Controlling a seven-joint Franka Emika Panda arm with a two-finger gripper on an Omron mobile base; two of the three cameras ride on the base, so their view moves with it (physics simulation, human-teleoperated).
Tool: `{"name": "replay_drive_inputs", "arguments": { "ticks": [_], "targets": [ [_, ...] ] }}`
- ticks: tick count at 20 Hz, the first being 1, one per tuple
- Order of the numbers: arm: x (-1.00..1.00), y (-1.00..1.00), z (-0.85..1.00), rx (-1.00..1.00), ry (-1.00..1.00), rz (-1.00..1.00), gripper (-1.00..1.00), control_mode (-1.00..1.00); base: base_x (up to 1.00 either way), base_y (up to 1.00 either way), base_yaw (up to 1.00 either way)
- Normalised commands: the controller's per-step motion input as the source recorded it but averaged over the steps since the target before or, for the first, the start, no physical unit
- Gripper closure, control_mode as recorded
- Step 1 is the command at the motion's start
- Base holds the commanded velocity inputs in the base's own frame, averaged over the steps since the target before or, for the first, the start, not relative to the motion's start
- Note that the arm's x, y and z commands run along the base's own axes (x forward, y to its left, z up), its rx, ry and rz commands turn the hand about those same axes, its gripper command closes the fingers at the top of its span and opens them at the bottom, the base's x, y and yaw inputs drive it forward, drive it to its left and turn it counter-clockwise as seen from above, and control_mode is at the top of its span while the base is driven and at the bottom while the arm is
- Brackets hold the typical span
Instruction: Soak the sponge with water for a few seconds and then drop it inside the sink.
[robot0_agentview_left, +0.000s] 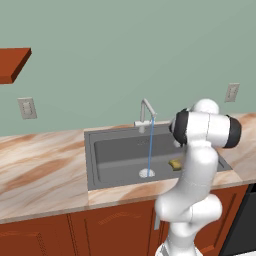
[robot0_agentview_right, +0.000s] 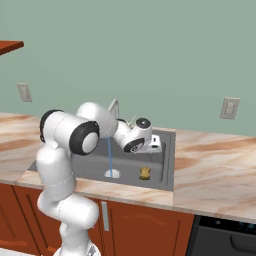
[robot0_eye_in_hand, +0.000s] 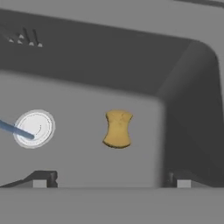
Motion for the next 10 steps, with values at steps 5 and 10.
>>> {"name": "replay_drive_inputs", "arguments": {
  "ticks": [5,10],
  "targets": [
    [-0.39,0.10,0.49,0.00,-0.03,0.00,-1.00,-1.00,0.00,0.00,0.00],
    [-0.32,0.09,0.54,0.00,-0.01,0.00,-1.00,-1.00,0.00,0.00,0.00]
  ]
}}
